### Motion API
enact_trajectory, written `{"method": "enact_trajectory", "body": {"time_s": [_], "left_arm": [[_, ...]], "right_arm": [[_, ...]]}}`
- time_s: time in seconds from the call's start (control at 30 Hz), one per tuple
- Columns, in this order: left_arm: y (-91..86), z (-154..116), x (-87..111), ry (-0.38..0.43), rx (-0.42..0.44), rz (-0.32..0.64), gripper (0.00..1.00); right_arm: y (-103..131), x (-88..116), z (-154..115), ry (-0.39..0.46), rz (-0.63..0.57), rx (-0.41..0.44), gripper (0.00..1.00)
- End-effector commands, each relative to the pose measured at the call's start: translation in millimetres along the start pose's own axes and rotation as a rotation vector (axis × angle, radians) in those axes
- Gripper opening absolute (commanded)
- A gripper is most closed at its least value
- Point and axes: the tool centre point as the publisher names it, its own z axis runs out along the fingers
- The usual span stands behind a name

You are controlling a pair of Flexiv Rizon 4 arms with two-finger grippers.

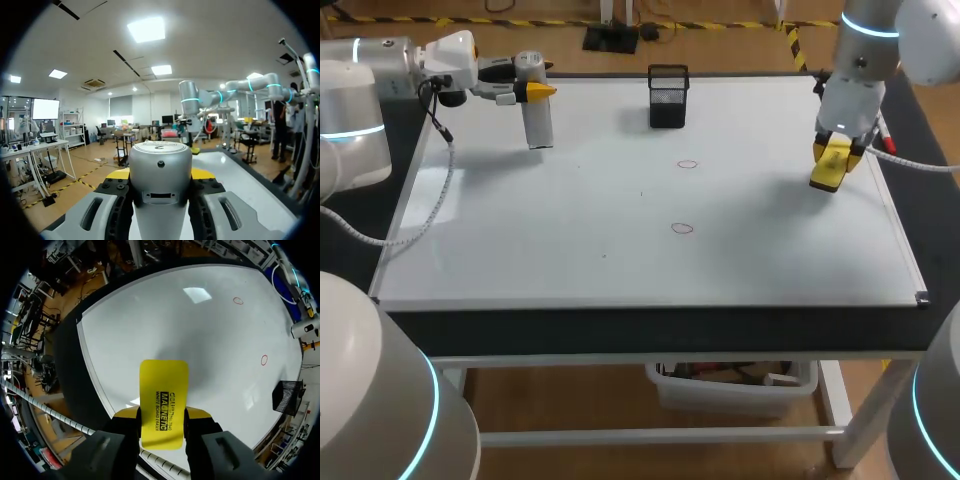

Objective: Pick up the inspection probe, press it on each red-marked spot on the whiteboard one by one, put down the probe, pick up the eraser, and wipe off all the red marks.

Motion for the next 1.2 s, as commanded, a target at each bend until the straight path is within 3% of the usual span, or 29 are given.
{"method": "enact_trajectory", "body": {"time_s": [0.03,0.33,0.6,0.87,1.2], "left_arm": [[-0.8,0.4,1.4,-0.004,0.001,0.003,0.0],[-9.3,20.8,14.1,0.04,0.011,0.01,0.0],[-17.0,59.0,33.4,0.146,0.045,0.014,0.0],[-7.3,107.5,54.9,0.306,0.056,-0.019,0.0],[-3.4,150.0,68.8,0.442,0.072,-0.012,0.0]], "right_arm": [[-0.1,1.1,-1.1,0.001,-0.002,0.002,0.0],[-0.1,1.1,-1.1,0.001,-0.002,0.002,0.0],[-0.1,1.1,-1.1,0.001,-0.002,0.002,0.0],[-0.1,1.1,-1.1,0.001,-0.002,0.002,0.0],[-0.1,1.1,-1.1,0.001,-0.002,0.002,0.0]]}}
